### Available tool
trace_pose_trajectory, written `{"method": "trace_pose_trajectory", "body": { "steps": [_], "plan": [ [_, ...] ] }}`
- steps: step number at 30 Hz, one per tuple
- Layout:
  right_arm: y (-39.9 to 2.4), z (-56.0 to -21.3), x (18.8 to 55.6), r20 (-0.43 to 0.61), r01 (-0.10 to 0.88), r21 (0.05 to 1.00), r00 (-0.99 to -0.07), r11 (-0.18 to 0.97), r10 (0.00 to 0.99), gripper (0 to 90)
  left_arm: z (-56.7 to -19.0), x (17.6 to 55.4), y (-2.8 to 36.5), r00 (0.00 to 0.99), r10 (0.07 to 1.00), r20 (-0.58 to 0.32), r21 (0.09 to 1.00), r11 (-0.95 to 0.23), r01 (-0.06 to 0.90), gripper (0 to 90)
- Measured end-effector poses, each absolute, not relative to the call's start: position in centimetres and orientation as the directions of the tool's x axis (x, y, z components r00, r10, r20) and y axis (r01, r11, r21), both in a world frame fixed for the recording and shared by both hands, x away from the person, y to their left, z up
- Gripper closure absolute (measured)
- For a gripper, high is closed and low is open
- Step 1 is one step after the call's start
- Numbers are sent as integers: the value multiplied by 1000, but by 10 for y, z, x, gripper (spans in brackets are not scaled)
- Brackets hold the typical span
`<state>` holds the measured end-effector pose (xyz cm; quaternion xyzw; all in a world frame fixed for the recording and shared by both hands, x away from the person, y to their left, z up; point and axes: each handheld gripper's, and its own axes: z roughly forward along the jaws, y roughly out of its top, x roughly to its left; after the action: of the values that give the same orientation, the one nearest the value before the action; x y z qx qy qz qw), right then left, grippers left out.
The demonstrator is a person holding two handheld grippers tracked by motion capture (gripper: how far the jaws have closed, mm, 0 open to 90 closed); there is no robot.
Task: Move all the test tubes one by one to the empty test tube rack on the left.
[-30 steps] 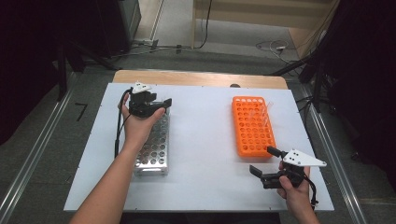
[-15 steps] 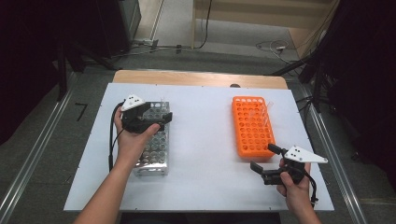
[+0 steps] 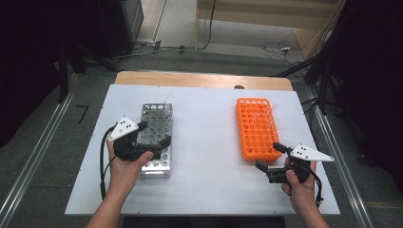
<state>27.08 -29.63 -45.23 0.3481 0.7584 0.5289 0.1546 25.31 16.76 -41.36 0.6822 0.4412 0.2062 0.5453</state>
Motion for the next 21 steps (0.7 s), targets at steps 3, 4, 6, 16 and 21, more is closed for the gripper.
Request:
{"method": "trace_pose_trajectory", "body": {
  "steps": [3,4,6,16,21],
  "plan": [
    [-296,-452,272,122,362,909,-705,206,698,0,-416,242,167,529,825,-197,931,-12,365,0],
    [-297,-452,273,121,364,908,-702,208,701,0,-417,238,167,531,824,-199,932,-9,363,0],
    [-298,-453,275,119,369,906,-694,209,710,0,-420,232,166,528,826,-197,933,-8,360,0],
    [-310,-443,289,130,387,904,-655,182,745,0,-430,209,170,526,826,-200,938,6,348,0],
    [-317,-436,310,153,399,904,-639,155,754,35,-435,205,174,525,827,-202,935,3,355,0]
  ]
}}
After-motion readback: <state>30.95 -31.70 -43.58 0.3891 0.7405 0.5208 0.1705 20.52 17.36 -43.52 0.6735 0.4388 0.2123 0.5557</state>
